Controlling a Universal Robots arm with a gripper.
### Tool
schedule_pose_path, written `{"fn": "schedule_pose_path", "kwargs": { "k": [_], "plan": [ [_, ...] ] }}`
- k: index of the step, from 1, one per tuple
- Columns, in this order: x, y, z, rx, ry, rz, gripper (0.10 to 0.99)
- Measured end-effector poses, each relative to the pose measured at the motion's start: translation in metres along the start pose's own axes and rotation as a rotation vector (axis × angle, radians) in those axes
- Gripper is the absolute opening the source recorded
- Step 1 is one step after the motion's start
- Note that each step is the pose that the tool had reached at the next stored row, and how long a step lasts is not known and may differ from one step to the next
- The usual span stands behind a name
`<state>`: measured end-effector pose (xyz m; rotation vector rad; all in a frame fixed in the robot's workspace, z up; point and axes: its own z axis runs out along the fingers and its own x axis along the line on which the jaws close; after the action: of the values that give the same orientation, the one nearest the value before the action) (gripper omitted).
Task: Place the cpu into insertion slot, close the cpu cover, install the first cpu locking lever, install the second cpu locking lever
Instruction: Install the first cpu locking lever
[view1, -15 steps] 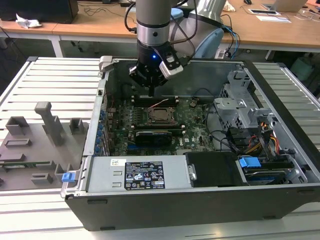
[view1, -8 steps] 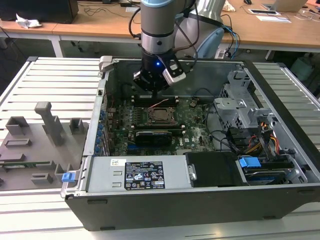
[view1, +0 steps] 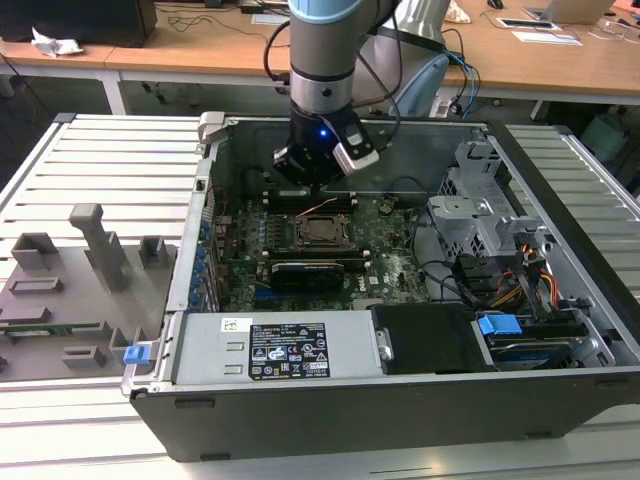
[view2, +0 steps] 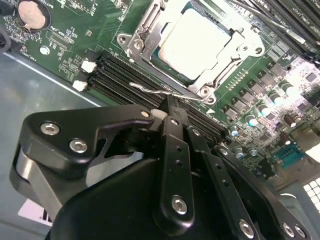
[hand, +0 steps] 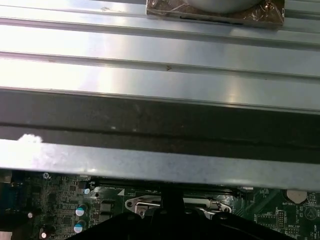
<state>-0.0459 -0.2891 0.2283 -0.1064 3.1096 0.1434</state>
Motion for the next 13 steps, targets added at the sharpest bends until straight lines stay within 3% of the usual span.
{"fn": "schedule_pose_path", "kwargs": {
  "k": [13],
  "plan": [
    [-0.0116,0.0013,0.0062,0.000,0.0000,0.000,0.106]
  ]
}}
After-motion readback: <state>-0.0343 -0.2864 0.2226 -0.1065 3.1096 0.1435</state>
